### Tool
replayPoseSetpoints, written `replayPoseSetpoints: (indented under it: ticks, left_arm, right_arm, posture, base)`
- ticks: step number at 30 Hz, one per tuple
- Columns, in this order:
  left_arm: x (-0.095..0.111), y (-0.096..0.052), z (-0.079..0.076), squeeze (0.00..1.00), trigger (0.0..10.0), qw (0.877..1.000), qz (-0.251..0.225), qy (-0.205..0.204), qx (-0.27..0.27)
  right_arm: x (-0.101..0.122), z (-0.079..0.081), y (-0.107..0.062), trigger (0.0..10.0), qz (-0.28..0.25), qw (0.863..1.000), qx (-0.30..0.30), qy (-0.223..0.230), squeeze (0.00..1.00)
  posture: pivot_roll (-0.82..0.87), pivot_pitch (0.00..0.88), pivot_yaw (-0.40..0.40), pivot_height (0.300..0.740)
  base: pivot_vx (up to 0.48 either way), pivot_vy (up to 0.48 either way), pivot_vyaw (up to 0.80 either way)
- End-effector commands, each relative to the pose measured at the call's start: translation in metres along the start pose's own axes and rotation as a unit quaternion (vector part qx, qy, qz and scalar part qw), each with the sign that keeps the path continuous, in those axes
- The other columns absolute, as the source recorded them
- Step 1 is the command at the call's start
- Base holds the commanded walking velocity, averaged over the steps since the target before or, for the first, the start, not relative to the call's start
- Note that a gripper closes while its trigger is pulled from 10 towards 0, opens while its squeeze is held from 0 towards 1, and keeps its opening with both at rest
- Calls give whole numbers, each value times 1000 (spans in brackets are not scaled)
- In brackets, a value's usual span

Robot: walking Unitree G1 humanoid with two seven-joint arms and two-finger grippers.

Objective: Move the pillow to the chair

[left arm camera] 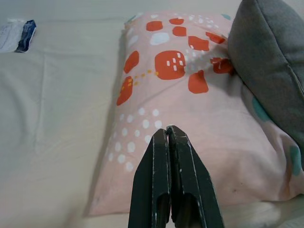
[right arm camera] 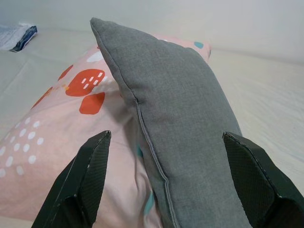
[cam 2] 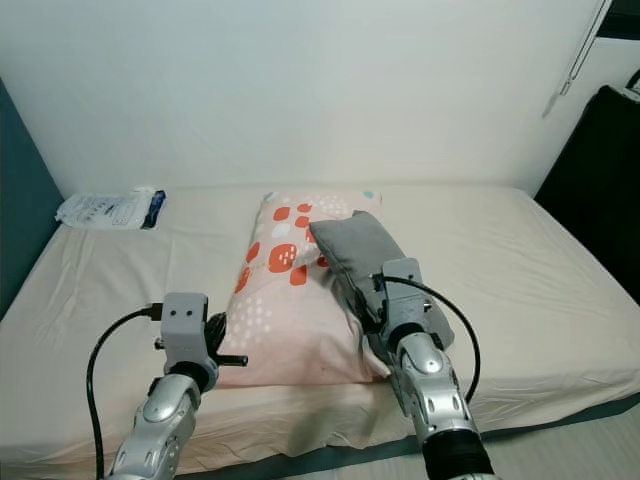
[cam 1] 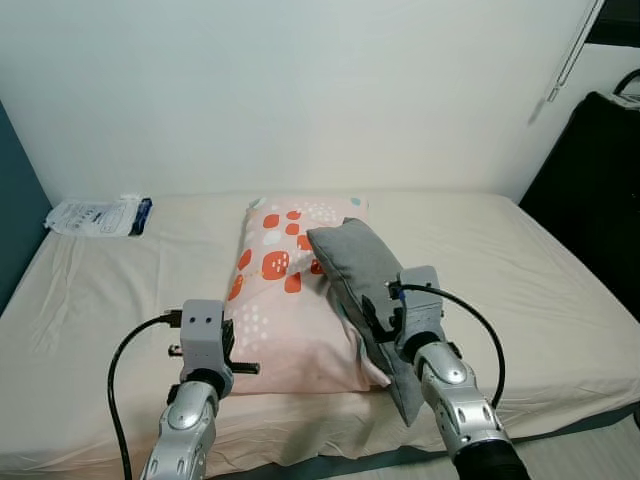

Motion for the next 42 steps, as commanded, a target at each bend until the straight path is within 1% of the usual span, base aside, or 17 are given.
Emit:
replayPoseSetpoints:
  ticks: [1, 3, 4, 9, 12, 14, 16, 20, 24, 27, 30, 32, 34, 35, 36, 40, 42]
  left_arm:
    - [-1, -1, -5, 0, 10000, 1000, 6, 18, -12]
    - [-2, -1, -3, 0, 10000, 1000, 6, 19, -4]
    - [-3, -1, -1, 0, 10000, 1000, 7, 8, 4]
    - [-5, 0, -1, 0, 10000, 1000, 18, -6, 2]
    - [-6, 1, -4, 0, 10000, 1000, 23, -5, -3]
    - [-6, 1, -4, 0, 10000, 1000, 23, -5, -3]
    - [-5, 4, -6, 0, 10000, 1000, 23, -3, -6]
    - [-2, 6, -7, 0, 10000, 1000, 18, 3, -8]
    - [4, 10, 1, 0, 10000, 1000, 5, 8, 7]
    - [2, 9, 5, 0, 10000, 1000, 18, 3, 10]
    - [2, 7, 11, 0, 10000, 1000, 12, 19, 22]
    - [0, 6, 14, 0, 10000, 999, 10, 25, 31]
    - [-3, 6, 15, 0, 10000, 999, 10, 20, 36]
    - [-3, 7, 14, 0, 10000, 999, 8, 25, 35]
    - [-2, 7, 13, 0, 10000, 999, 6, 29, 34]
    - [1, 6, 18, 0, 10000, 999, -1, 19, 45]
    - [-1, 5, 20, 0, 10000, 999, 1, 19, 49]
  right_arm:
    - [-4, -1, 0, 10000, 9, 1000, -2, 3, 0]
    - [-4, -1, 0, 10000, 9, 1000, -2, 3, 0]
    - [-5, -1, 0, 10000, 10, 1000, -2, 3, 0]
    - [-5, -1, 1, 10000, 11, 1000, -2, 6, 0]
    - [-1, 5, 6, 10000, 9, 1000, 7, 11, 0]
    - [-1, 5, 6, 10000, 9, 1000, 7, 11, 0]
    - [7, 10, 11, 10000, -3, 1000, 11, 10, 0]
    - [7, 8, 14, 10000, 7, 1000, 2, 13, 0]
    - [6, 8, 15, 10000, 15, 1000, 4, 11, 0]
    - [-3, 4, 15, 10000, 33, 999, -7, 9, 0]
    - [-2, 4, 15, 10000, 26, 1000, -3, 0, 0]
    - [-1, 2, 14, 10000, 20, 1000, -5, 7, 0]
    - [-2, -2, 14, 10000, 20, 1000, -11, 9, 0]
    - [-5, -4, 14, 10000, 27, 999, -15, 12, 0]
    - [-7, -6, 13, 10000, 33, 999, -18, 14, 0]
    - [-7, -2, 13, 10000, 32, 999, -6, 1, 0]
    - [-8, -1, 13, 10000, 32, 999, -4, 6, 0]
  posture:
    - [53, 0, -77, 740]
    - [53, 0, -77, 740]
    - [53, 0, -78, 740]
    - [52, 0, -78, 740]
    - [50, 0, -78, 740]
    - [50, 0, -78, 740]
    - [50, 0, -82, 740]
    - [56, 0, -88, 740]
    - [46, 0, -70, 740]
    - [43, 0, -75, 740]
    - [27, 0, -64, 740]
    - [20, 0, -59, 740]
    - [18, 0, -61, 740]
    - [39, 0, -92, 740]
    - [40, 0, -94, 740]
    - [31, 0, -86, 740]
    - [38, 0, -91, 740]
  base:
    - [0, -480, 0]
    - [0, -480, 0]
    - [0, 0, 0]
    - [0, 0, 0]
    - [0, 0, 0]
    - [0, 0, 0]
    - [0, 0, 0]
    - [0, 0, 0]
    - [0, 0, 0]
    - [0, 0, 0]
    - [0, 0, 0]
    - [0, 0, 0]
    - [0, 0, 0]
    - [0, 0, 0]
    - [0, 0, 0]
    - [0, 0, 0]
    - [0, 0, 0]
Point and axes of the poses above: a point about 5 cm out from each wrist's last joint towards the gripper, its own y axis pointing out of the wrist towards the gripper, its own x axis along the axis of the wrist's last joint, z = x × y, the point moved 3 cm from there along y, pointing out of the wrist towards the gripper, and after that the axes turned 15 degrees about -y, right-handed, at the moved point
